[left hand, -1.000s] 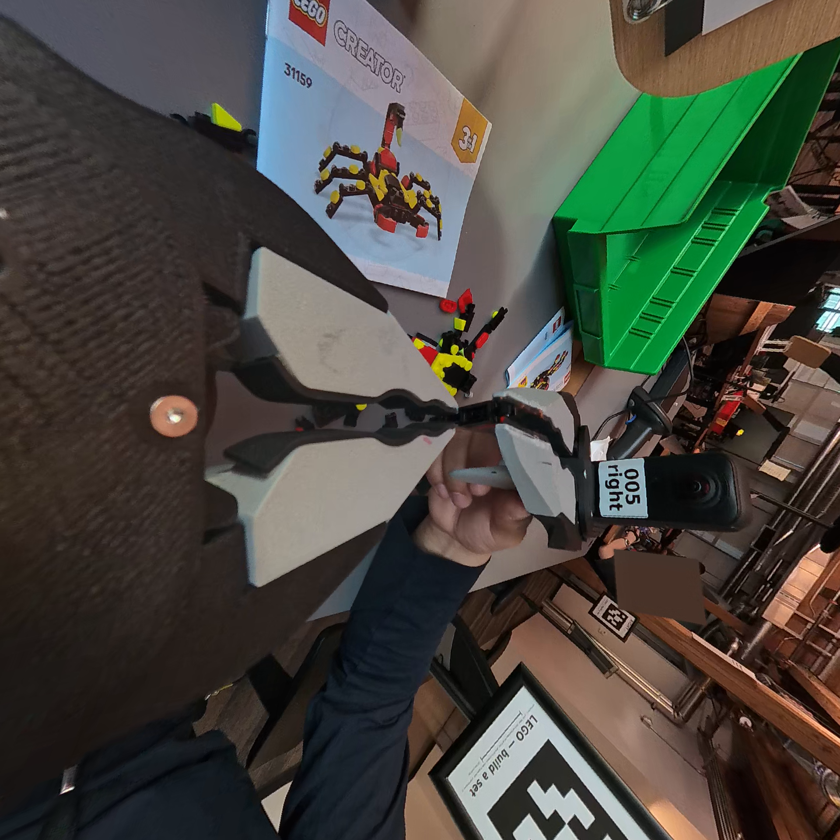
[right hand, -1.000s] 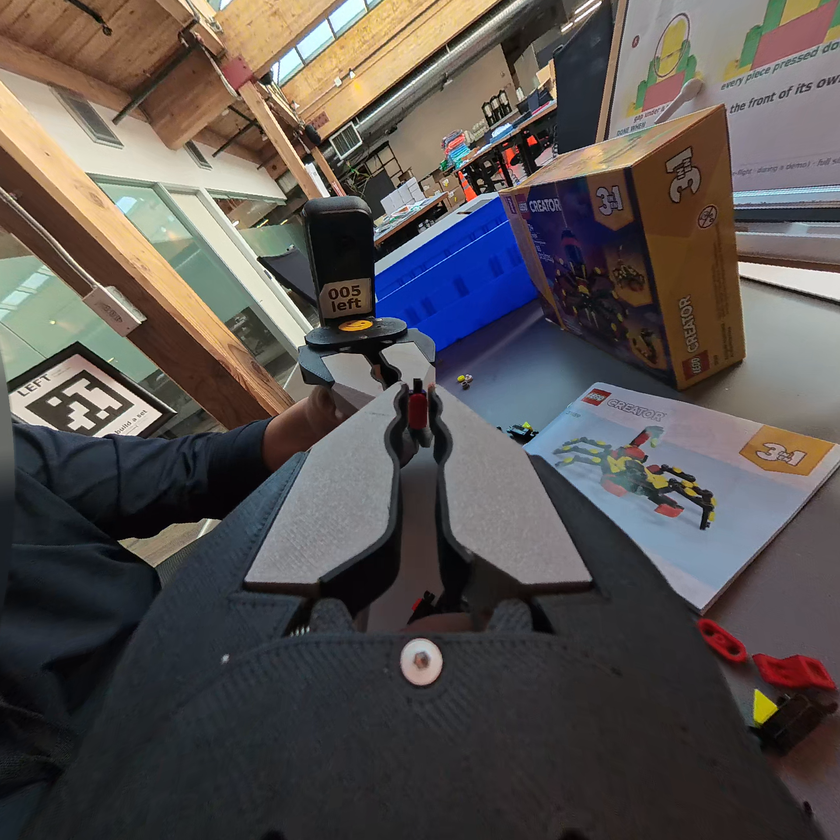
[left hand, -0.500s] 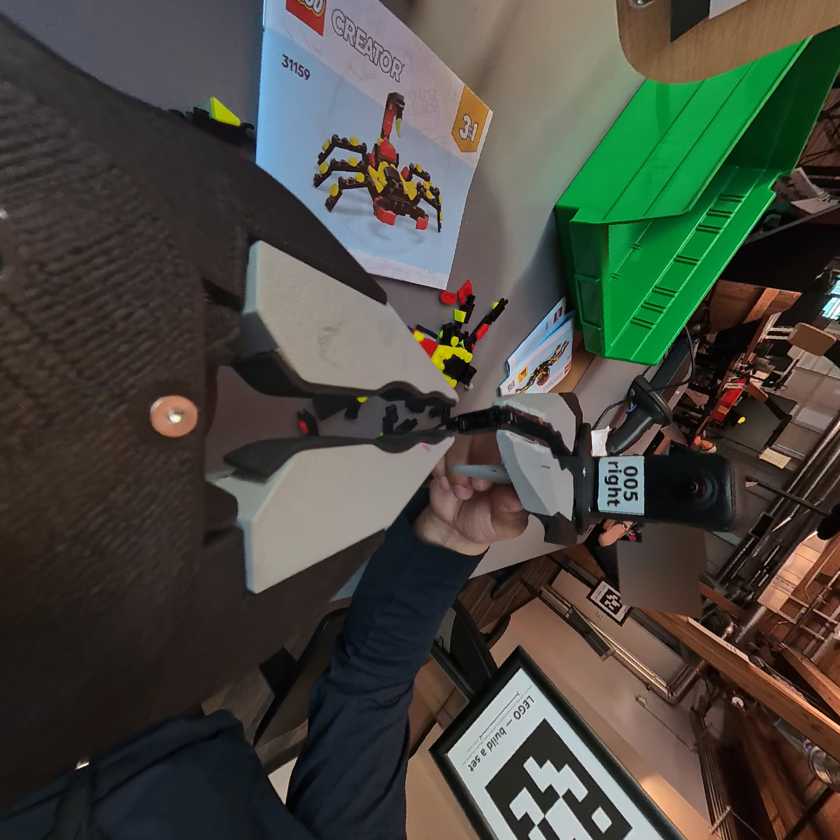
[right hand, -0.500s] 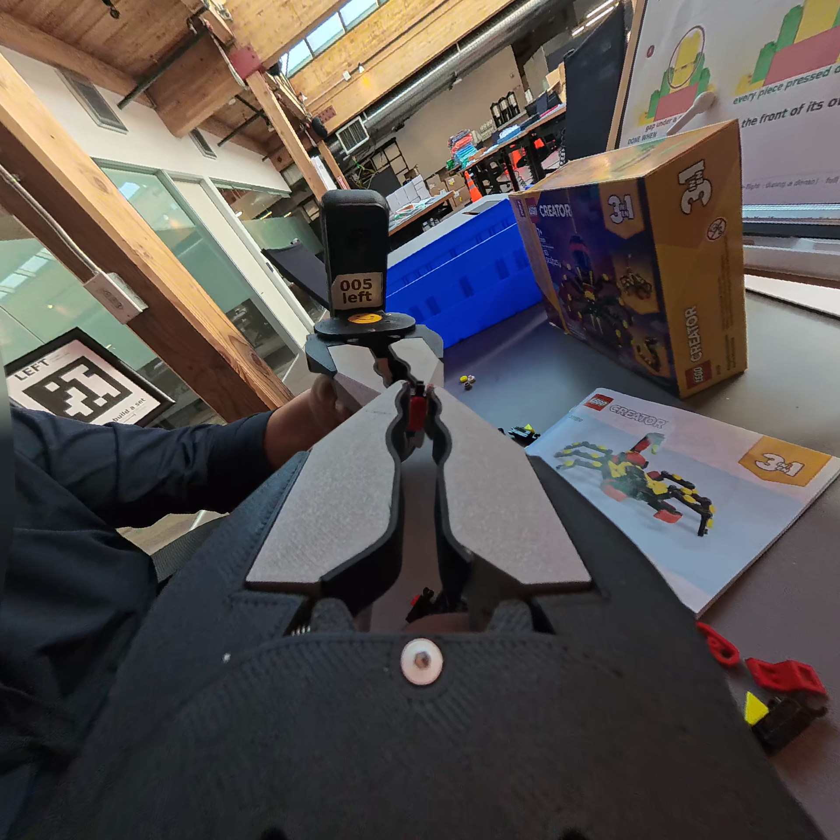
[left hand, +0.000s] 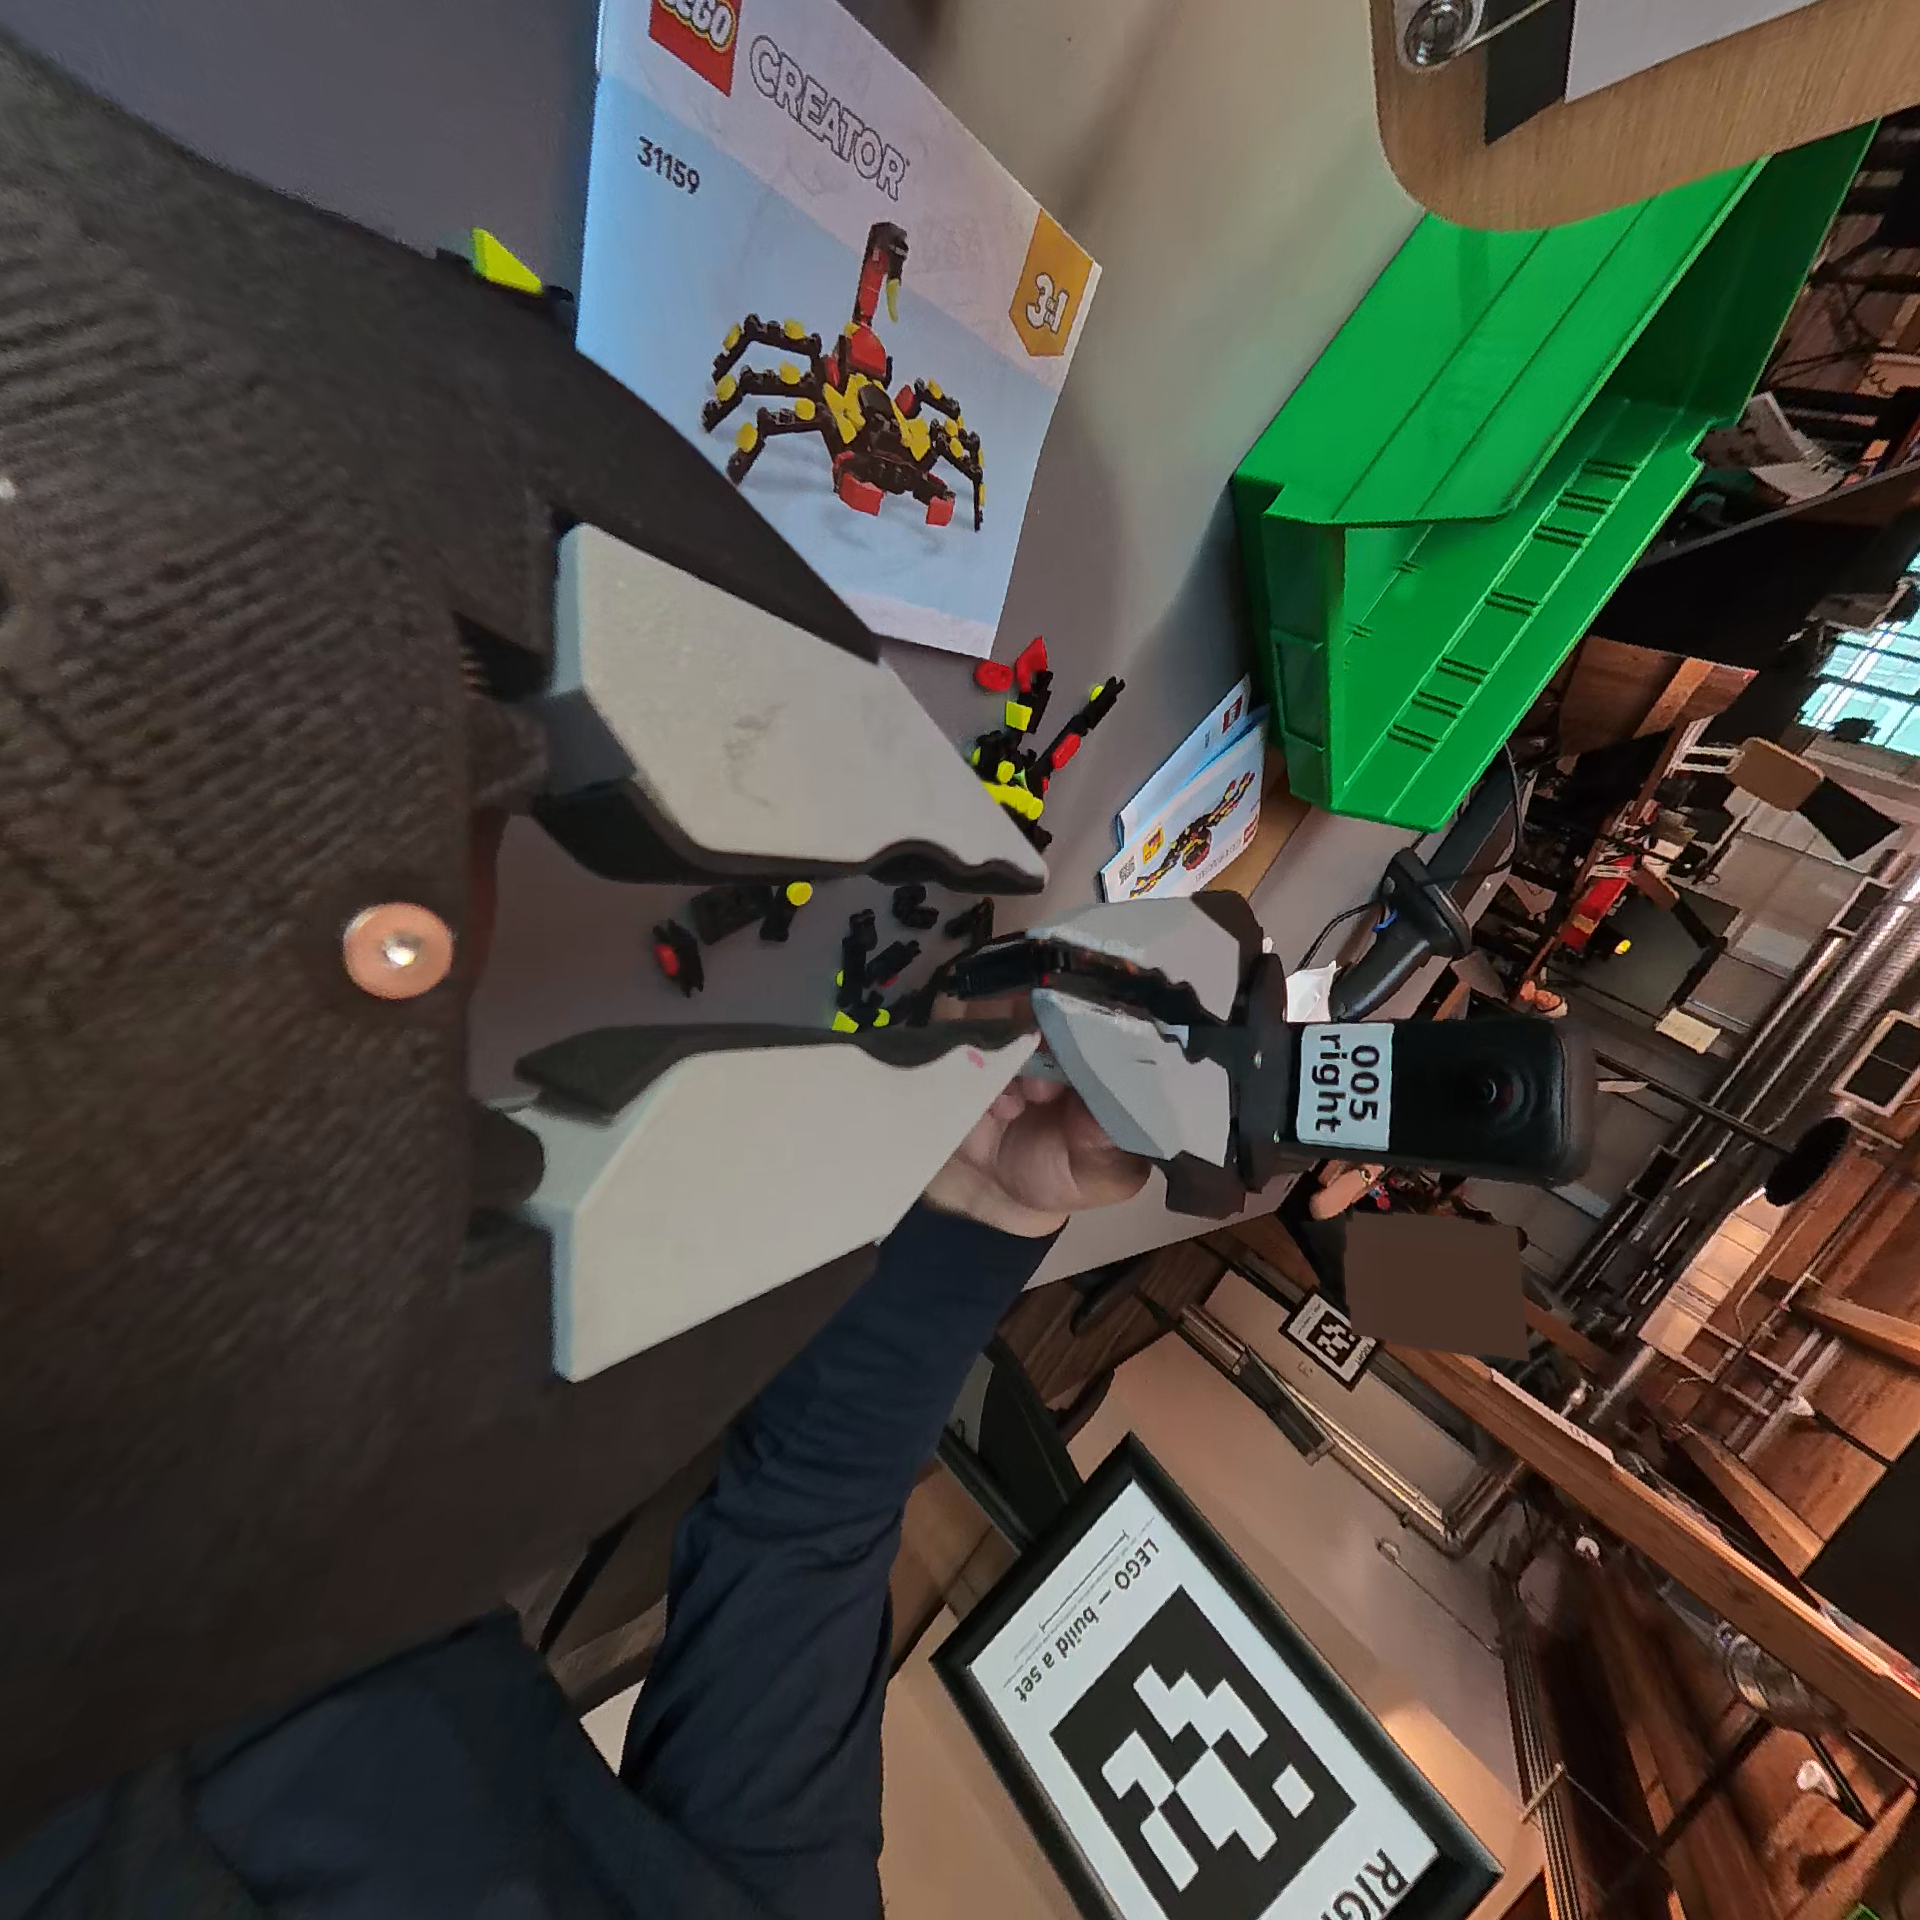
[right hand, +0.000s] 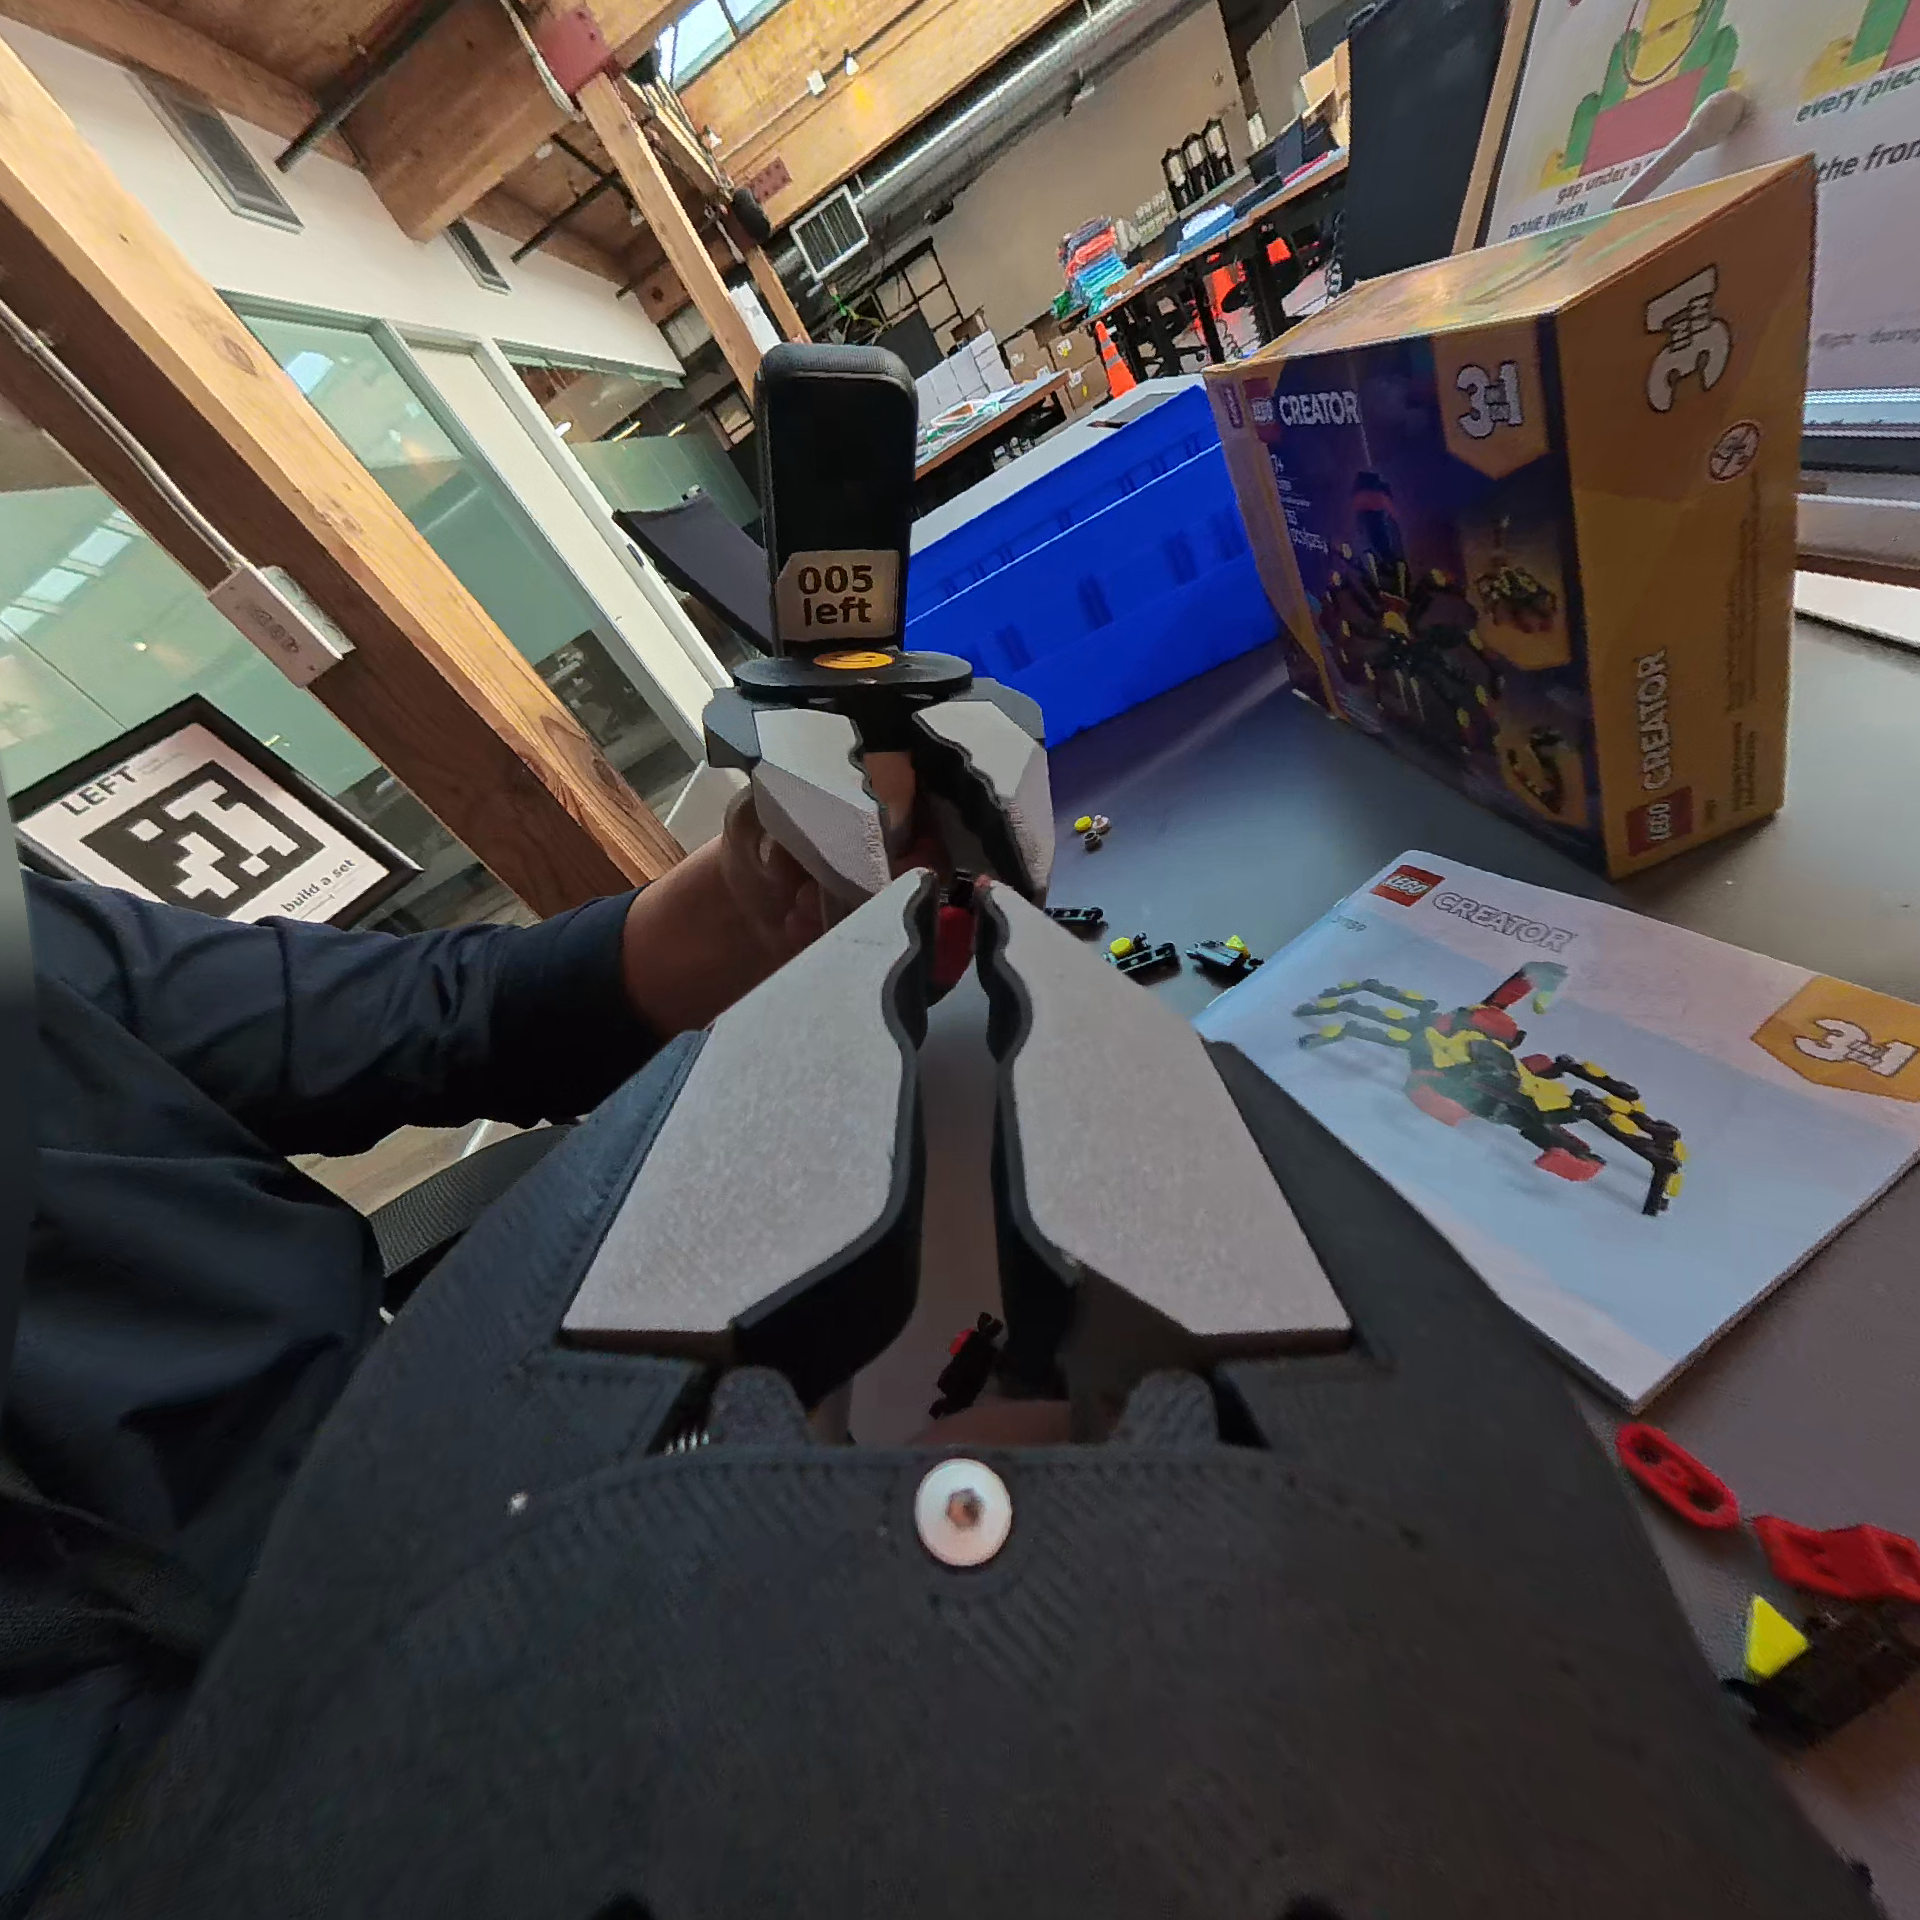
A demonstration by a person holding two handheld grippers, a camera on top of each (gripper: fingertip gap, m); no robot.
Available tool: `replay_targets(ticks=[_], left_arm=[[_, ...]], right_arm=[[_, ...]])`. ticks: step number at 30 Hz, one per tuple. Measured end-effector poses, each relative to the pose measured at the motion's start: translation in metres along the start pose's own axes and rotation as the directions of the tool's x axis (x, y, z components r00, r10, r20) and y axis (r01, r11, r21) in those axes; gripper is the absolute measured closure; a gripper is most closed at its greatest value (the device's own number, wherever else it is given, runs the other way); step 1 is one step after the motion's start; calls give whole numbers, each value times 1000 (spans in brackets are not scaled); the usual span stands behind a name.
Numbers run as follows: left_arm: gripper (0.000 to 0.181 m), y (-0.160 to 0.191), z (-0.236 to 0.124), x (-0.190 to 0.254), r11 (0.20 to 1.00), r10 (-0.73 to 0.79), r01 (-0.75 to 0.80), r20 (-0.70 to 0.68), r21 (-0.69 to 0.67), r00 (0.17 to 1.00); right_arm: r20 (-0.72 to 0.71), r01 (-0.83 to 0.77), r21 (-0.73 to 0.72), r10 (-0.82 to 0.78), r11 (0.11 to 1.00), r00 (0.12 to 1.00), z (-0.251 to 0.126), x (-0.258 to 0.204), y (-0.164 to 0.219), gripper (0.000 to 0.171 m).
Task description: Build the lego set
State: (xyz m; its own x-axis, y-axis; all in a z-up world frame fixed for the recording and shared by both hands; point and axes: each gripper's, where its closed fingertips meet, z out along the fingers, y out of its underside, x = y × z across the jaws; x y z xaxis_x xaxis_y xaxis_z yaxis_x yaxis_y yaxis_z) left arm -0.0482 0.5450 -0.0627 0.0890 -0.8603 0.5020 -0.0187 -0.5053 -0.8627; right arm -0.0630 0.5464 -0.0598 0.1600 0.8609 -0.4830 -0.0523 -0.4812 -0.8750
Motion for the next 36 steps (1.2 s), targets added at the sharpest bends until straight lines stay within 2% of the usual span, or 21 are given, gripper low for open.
replay_targets(ticks=[5,8,13,18,26,36], left_arm=[[171,2,2,1,1000,9,-9,-7,-5,1000],[176,-5,1,3,999,-16,16,-15,50,1000],[176,-15,2,8,983,-86,95,-62,156,994],[176,-22,1,13,972,-58,70,-57,225,997],[176,-32,-4,13,948,-39,33,14,317,999],[177,-38,-9,15,923,-35,27,14,384,999]], right_arm=[[10,-12,14,12,1000,1000,1,-1,-1,168],[-18,-6,79,8,997,1000,-1,0,-11,171],[-75,34,122,-25,992,997,-4,-3,-20,171],[-28,-6,175,11,984,1000,-4,-8,-26,171],[-31,-55,253,65,966,997,-3,-8,-33,171],[-60,-27,270,45,963,997,-3,-11,-35,171]])
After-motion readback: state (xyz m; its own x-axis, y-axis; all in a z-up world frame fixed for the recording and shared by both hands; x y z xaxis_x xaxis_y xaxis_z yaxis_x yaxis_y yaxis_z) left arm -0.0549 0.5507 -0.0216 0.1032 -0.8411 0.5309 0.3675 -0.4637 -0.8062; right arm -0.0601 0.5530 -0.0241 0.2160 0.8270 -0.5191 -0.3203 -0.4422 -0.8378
